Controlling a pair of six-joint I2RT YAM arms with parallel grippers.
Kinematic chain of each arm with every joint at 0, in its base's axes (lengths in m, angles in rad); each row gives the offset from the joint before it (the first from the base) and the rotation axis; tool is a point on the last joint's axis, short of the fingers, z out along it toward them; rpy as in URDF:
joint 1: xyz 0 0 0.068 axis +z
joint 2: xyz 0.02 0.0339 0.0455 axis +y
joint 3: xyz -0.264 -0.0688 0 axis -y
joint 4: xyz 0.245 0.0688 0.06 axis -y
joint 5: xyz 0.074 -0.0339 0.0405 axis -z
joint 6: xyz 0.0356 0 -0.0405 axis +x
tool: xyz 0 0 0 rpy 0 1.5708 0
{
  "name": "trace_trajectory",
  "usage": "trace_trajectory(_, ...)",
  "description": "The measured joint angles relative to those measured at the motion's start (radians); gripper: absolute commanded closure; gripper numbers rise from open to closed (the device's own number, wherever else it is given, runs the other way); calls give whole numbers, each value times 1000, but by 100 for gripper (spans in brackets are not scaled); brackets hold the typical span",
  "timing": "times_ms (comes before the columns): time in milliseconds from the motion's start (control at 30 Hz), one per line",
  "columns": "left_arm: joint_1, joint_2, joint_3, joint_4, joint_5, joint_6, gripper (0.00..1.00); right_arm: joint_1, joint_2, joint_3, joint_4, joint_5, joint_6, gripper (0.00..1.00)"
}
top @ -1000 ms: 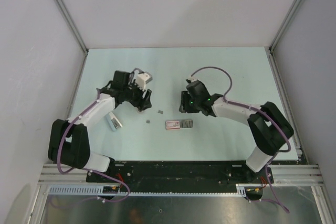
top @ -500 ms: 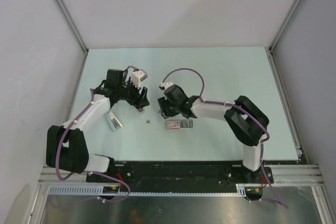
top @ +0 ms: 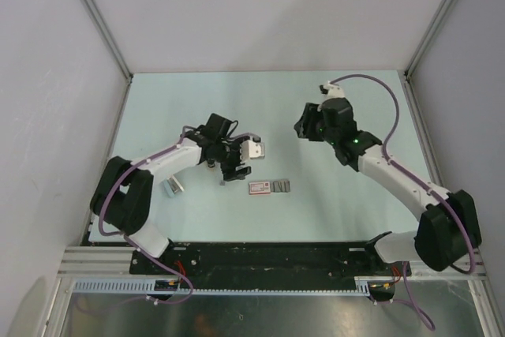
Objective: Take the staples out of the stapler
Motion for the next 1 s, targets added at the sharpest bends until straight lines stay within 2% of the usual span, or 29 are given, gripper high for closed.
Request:
trace_trajectory(200,-17,53,-1,-8,-23,231,21,-73,-76,-89,-8,-64,26,52)
trace_trajectory(433,-17,122,12,-38,-47,396,22,-110,-98,-138,-32,-143,36,55)
trace_trajectory(600,-17,178,64,-84,-54,449,24,-140,-134,-138,-34,-194,37,57)
trace_trajectory(800,-17,232,137,-125,-68,472,37,-160,-138,-139,-34,-240,43,59)
trace_trajectory(1000,-16,291,220,-217,-69,480,41,-164,-138,-147,-34,-267,54,60)
